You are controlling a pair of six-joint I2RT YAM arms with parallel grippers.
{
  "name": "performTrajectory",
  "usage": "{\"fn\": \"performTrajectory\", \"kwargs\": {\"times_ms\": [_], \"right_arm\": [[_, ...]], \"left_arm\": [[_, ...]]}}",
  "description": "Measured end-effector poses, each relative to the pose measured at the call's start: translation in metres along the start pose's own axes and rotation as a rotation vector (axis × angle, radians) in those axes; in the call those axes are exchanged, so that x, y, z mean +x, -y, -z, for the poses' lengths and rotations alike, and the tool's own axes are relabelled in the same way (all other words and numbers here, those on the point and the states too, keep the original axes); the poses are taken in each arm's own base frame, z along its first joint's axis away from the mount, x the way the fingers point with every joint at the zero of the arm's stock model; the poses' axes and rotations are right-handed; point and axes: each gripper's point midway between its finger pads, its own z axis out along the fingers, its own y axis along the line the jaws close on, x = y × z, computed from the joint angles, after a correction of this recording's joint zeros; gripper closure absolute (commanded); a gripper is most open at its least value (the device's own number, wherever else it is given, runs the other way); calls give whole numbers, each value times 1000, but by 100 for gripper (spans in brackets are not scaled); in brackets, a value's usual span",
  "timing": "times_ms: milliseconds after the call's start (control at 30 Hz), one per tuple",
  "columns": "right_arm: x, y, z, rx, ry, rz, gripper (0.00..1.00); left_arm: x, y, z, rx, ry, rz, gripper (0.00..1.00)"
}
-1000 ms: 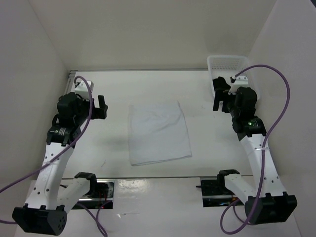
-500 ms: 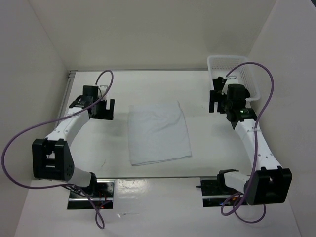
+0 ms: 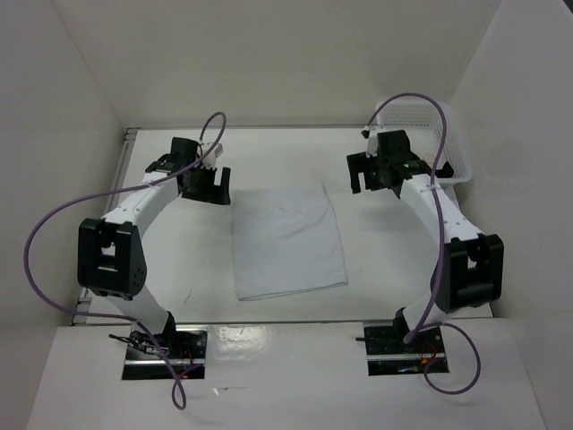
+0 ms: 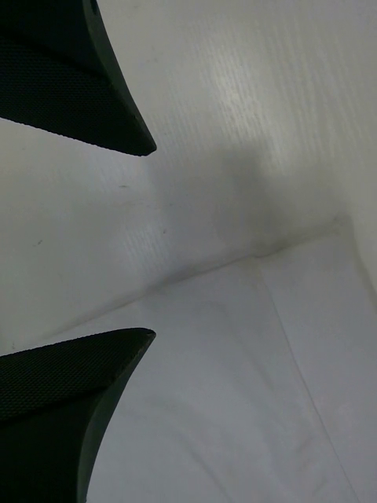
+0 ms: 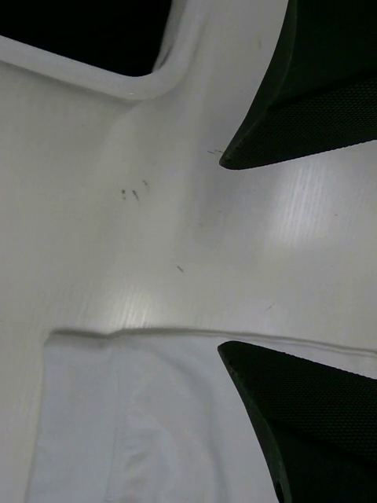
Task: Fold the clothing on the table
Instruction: Flatten the skirt out
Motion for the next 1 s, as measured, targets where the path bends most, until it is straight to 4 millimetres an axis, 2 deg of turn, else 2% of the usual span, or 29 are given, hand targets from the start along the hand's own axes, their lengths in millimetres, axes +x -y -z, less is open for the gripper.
{"fn": "performTrajectory", "kwargs": {"times_ms": [133,167,267,400,533,700,867,1000], "right_arm": [[-18,-7,-29,-42,-6,12,21],[-19,-9,-38,-57,-17,12,28],[-6,-17,-63,-99,-74,20,37],[16,-26,-86,-146,-147,34,37],[23,-33,-90,-172,-170,54,37],[8,-40,-89,-198,-134,79,37],[4,-42,-89,-213,-125,90,37],[6,-45,-91,-223,-129,101,37]], "left_arm": [[-15,5,-28,74,2,-2,6],[-18,7,-35,92,0,-2,6],[-20,10,-58,153,-27,-1,6],[-20,12,-91,233,-69,10,8],[-13,10,-108,265,-104,33,8],[-33,7,-109,267,-61,14,13],[-30,5,-119,267,-73,5,34],[-28,4,-123,272,-81,4,34]]}}
